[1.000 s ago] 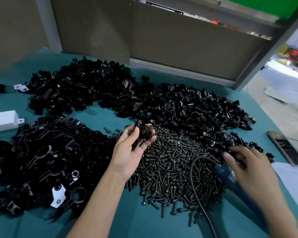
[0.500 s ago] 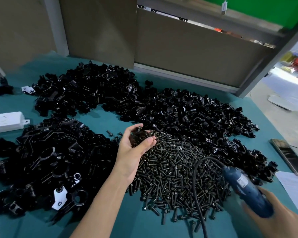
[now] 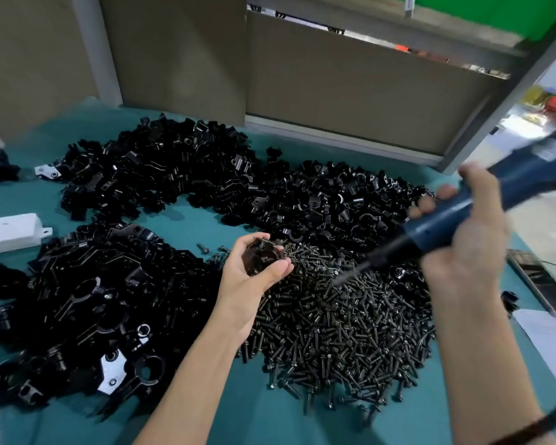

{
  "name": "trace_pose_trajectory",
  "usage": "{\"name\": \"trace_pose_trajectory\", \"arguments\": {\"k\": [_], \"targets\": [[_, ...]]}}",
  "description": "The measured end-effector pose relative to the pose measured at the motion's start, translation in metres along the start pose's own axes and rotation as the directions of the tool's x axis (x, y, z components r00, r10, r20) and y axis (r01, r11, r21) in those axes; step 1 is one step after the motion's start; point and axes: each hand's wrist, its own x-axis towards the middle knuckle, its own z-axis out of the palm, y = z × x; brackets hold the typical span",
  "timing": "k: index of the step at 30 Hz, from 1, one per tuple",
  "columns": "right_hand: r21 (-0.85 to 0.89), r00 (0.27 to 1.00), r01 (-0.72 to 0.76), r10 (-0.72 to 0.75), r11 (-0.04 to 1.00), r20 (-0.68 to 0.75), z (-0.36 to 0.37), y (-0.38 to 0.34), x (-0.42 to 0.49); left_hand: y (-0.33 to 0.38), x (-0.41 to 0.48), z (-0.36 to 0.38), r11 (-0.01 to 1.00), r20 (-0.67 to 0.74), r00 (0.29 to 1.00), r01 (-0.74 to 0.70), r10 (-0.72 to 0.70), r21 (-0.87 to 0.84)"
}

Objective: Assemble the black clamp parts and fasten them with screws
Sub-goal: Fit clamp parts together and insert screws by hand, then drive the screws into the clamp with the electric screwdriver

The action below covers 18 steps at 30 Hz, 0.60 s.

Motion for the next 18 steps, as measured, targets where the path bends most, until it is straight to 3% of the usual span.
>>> {"name": "trace_pose_trajectory", "arguments": {"k": [4, 11, 18], "targets": [[-0.053, 0.976, -0.217, 0.215, 0.975, -0.029, 0.057, 0.022, 0.016, 0.001, -0.001, 0.001, 1.0, 0.002, 1.0, 0.014, -0.014, -0.012], [-0.095, 0.971, -0.227, 0.218, 0.969, -0.094, 0.08, 0.052, 0.028, 0.001, -0.002, 0.003, 1.0, 0.075, 0.997, 0.014, -0.013, -0.012], [-0.136, 0.98, -0.201, 0.198, 0.97, -0.035, 0.083, 0.05, 0.029, 0.001, -0.002, 0.001, 1.0, 0.097, 0.995, 0.023, -0.021, -0.016]]}}
